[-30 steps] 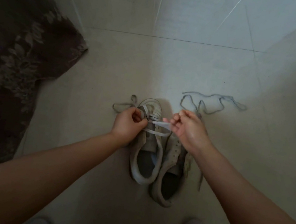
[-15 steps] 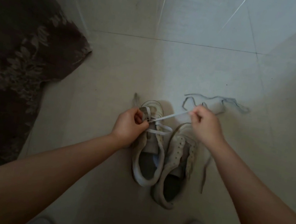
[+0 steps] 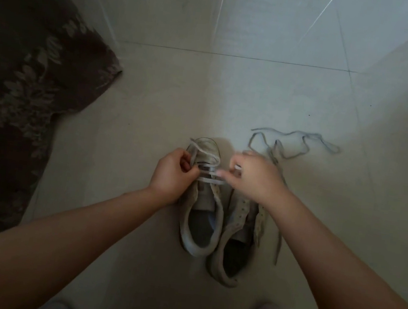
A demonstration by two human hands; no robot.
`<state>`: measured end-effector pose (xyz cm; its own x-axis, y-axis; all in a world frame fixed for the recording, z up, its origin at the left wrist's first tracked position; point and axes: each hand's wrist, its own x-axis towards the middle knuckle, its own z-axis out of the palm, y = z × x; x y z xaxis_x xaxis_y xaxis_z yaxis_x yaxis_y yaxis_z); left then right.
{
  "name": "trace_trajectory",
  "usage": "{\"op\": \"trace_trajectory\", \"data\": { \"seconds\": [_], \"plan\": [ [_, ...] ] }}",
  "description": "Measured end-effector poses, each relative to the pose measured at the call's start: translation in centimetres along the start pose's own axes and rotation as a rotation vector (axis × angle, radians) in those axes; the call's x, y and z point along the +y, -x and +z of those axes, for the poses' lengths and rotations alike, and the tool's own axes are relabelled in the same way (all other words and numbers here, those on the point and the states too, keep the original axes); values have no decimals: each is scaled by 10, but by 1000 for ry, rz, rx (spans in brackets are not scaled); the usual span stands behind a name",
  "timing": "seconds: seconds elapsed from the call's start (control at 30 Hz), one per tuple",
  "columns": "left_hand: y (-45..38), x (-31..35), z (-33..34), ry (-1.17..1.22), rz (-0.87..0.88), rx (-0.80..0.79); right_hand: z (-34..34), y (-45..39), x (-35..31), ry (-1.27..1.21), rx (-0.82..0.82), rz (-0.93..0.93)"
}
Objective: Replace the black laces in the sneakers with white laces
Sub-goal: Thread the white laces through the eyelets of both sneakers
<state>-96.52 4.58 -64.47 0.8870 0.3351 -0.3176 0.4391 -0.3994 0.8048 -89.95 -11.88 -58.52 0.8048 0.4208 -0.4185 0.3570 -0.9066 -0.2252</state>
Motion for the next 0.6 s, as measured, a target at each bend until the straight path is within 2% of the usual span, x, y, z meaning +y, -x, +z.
{"op": "trace_trajectory", "data": {
  "seconds": [0.03,0.1,0.17,0.23,0.37,0.43,0.53,0.57,0.6],
  "plan": [
    [0,-1,-1,4,-2,1,-1,0,6,169,-31,-41],
    [1,-1,-3,5,-2,-2,0,0,17,227,-52,-40],
    [1,-1,-3,4,-7,-8,1,0,24,-43,12,28],
    [1,0,-3,-4,-17,-14,1,0,20,-368,54,20],
    [2,1,-3,-12,-11,-10,3,9,-9,-911,-75,80],
    [2,1,-4,11,-17,-20,1,5,-13,-1105,-71,151],
    [1,0,-4,21,-6,-37,-18,-6,7,-1652,143,390],
    [1,-1,-5,19,-3,-40,-27,-9,17,-1781,223,433],
    [0,-1,-5,16,-1,-41,-34,-10,25,-1801,289,457]
  ]
}}
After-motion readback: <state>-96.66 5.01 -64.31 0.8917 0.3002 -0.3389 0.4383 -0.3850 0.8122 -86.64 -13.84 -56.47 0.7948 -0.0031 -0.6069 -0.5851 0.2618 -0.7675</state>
